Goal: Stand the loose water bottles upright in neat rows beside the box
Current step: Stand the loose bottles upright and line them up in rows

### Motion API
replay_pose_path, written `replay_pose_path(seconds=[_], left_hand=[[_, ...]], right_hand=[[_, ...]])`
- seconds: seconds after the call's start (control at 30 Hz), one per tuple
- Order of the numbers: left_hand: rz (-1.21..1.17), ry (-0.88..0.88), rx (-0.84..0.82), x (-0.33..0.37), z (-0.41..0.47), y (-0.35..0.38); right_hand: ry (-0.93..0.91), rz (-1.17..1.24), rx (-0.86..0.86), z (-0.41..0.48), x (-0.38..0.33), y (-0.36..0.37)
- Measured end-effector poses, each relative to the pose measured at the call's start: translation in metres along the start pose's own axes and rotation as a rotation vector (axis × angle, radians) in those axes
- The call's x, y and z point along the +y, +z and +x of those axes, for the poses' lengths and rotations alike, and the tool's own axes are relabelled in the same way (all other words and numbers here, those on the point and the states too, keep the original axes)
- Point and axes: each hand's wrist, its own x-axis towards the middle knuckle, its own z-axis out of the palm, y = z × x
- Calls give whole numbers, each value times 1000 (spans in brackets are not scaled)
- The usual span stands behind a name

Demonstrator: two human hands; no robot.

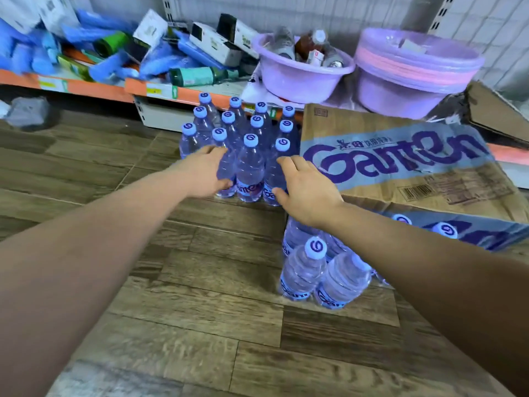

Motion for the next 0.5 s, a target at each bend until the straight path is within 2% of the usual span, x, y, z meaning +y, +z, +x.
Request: replay_pose_path(seconds=[0.23,0.5], left_hand=[[35,-73,77,-80,32,8],[29,-26,95,-96,82,14]], right_hand=[[-53,-38,-82,84,-37,27],[-5,-11,-128,158,-73,57]])
